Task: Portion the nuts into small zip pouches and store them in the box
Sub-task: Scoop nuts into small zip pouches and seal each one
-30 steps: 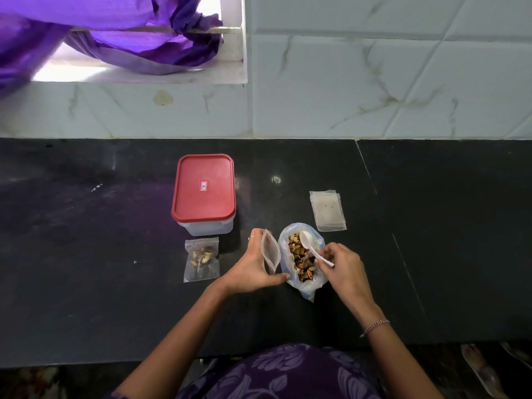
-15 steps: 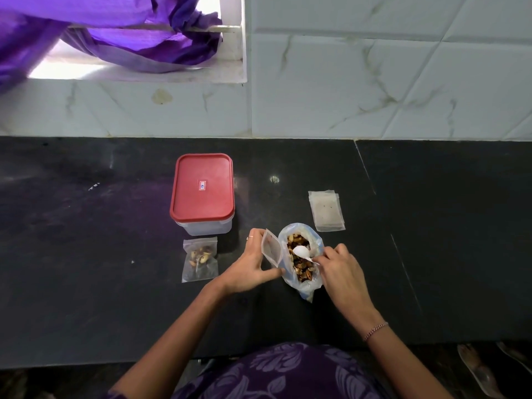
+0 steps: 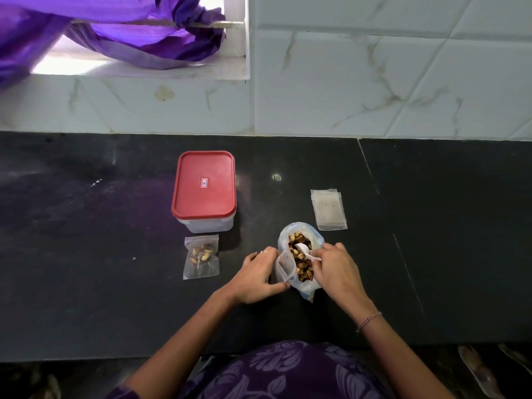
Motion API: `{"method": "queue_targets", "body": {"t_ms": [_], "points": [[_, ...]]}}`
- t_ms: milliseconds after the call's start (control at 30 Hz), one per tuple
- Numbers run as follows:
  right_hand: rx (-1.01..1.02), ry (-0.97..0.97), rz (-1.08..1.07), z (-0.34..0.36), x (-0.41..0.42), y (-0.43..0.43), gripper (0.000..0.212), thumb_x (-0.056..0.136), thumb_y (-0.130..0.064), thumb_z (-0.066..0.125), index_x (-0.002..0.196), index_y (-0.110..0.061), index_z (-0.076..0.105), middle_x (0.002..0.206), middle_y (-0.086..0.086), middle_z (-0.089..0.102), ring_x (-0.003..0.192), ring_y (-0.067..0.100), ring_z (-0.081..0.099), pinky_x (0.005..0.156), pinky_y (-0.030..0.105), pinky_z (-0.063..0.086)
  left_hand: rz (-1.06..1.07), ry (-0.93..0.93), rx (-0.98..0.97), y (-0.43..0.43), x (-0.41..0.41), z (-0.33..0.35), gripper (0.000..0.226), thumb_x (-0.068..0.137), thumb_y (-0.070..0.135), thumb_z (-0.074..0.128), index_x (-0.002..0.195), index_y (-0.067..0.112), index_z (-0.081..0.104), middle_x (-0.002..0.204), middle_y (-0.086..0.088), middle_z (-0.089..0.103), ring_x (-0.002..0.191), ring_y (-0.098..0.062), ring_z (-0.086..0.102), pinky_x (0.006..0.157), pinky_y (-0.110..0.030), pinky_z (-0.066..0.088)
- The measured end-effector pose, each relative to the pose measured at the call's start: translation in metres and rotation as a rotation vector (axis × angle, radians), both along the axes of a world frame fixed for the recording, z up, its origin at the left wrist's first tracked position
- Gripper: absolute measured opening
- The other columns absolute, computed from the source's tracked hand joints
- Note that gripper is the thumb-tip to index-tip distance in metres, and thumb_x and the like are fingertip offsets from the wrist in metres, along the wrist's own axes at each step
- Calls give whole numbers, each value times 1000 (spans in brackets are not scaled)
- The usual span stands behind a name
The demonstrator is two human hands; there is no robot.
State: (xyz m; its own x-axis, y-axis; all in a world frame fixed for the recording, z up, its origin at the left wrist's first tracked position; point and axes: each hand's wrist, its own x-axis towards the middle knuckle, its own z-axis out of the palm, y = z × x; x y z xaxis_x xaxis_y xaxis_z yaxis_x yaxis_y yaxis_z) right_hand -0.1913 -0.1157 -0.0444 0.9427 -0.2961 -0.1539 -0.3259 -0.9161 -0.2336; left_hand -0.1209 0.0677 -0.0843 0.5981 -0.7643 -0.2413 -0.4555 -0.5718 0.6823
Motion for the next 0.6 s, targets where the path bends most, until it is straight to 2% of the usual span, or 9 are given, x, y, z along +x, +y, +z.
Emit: {"method": "queue_targets", "body": {"t_ms": [100,167,233,300,367,433,500,600], "points": [[238,35,-161,5,7,-2,23,93,-20,54,111,-16,69,104,-1,68,89,7,57,74,24,52,9,39,-39,-3,-2,-2,39,80,49,58,106,26,41,105,9,45,98,-6,46,97,-32,35],[389,68,-259,8,12,-6,24,92,-19,57,113,-15,68,109,0,68,86,6,56,72,20,46,18,64,-70,-4,-2,-2,42,79,48,60,108,23,43,108,7,46,98,-8,47,88,-27,38],[517,100,-342,9,15,-12,25,91,-20,59,114,-15,68,110,-2,66,88,6,53,72,20,42,20,89,-84,-5,-2,-3,44,80,46,63,112,22,44,111,7,45,100,-7,47,85,-23,39],[605,146,-381,10,13,-16,24,91,-20,60,113,-14,68,97,-7,63,84,5,53,68,19,41,21,111,-88,-5,-2,-4,45,82,43,65,115,23,43,114,7,45,103,-6,47,86,-22,41],[595,195,-350,10,11,-18,25,92,-21,59,114,-15,68,91,-9,60,81,4,54,63,18,40,32,125,-90,-4,-3,-5,47,82,44,65,117,22,43,116,6,45,105,-7,48,88,-25,43],[517,187,-308,10,10,-14,27,93,-23,58,117,-17,66,99,-4,63,84,5,56,60,16,40,48,133,-97,-4,-4,-5,49,81,47,63,118,22,43,116,6,46,105,-7,48,89,-27,45],[497,137,-330,10,11,-8,29,93,-22,57,121,-15,64,113,1,65,95,9,59,68,17,44,64,137,-111,-4,-5,-5,47,81,47,63,116,23,44,114,7,47,103,-5,49,88,-26,46],[583,131,-406,9,12,-8,30,91,-22,59,121,-15,64,121,3,64,106,14,58,77,22,45,84,147,-141,-5,-4,-5,42,84,45,66,114,26,44,113,9,48,102,-2,49,83,-17,43]]}}
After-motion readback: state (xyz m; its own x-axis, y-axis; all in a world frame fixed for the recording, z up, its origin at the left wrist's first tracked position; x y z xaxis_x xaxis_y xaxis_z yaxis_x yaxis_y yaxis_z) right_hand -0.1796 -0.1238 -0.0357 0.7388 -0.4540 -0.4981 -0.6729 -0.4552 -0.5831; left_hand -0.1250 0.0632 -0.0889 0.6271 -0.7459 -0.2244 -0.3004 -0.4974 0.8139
